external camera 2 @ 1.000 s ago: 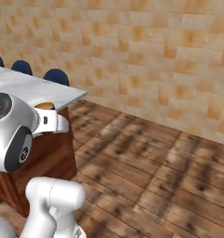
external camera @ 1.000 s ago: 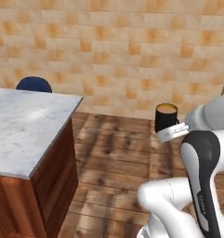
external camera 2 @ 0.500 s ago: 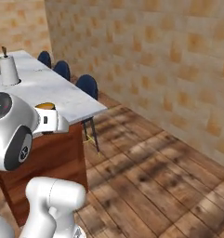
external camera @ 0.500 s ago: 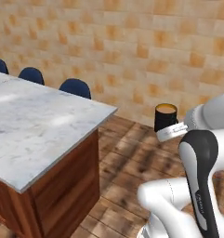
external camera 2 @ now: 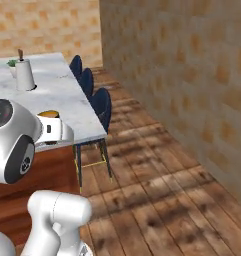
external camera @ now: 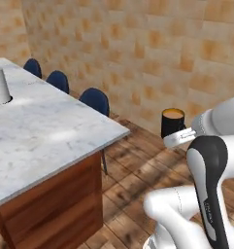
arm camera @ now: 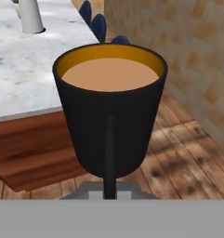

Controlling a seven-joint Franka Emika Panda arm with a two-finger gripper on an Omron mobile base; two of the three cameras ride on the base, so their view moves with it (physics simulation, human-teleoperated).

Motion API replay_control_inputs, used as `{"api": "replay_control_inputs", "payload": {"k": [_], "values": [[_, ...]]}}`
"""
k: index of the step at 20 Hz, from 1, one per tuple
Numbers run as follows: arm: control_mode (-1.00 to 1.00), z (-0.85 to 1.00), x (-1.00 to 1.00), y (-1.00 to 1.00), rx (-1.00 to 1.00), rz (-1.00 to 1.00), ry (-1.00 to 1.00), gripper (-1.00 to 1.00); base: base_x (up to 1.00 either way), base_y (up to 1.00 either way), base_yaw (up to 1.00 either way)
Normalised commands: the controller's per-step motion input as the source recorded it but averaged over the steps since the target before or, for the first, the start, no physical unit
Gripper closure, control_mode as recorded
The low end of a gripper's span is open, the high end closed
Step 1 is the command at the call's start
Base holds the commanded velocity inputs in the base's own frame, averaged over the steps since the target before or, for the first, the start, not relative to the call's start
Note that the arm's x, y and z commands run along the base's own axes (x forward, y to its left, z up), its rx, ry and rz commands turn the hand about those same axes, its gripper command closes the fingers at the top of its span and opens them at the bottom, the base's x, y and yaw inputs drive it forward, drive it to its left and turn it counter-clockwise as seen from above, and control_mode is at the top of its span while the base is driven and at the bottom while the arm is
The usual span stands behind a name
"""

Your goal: Pick the cup of tea, navigate to the dining table, and place it on the saucer.

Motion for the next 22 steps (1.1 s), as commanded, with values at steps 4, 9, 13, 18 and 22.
{"api": "replay_control_inputs", "payload": {"k": [4,9,13,18,22], "values": [[1.00,0.00,0.00,0.00,0.00,0.00,0.00,1.00,1.00,-1.00,0.45],[1.00,0.00,0.00,0.00,0.00,0.00,0.00,1.00,0.96,-1.00,0.35],[1.00,0.00,0.00,0.00,0.00,0.00,0.00,1.00,1.00,-1.00,0.34],[1.00,0.00,0.00,0.00,0.00,0.00,0.00,1.00,1.00,-1.00,0.33],[1.00,0.00,0.00,0.00,0.00,0.00,0.00,1.00,1.00,-1.00,0.38]]}}
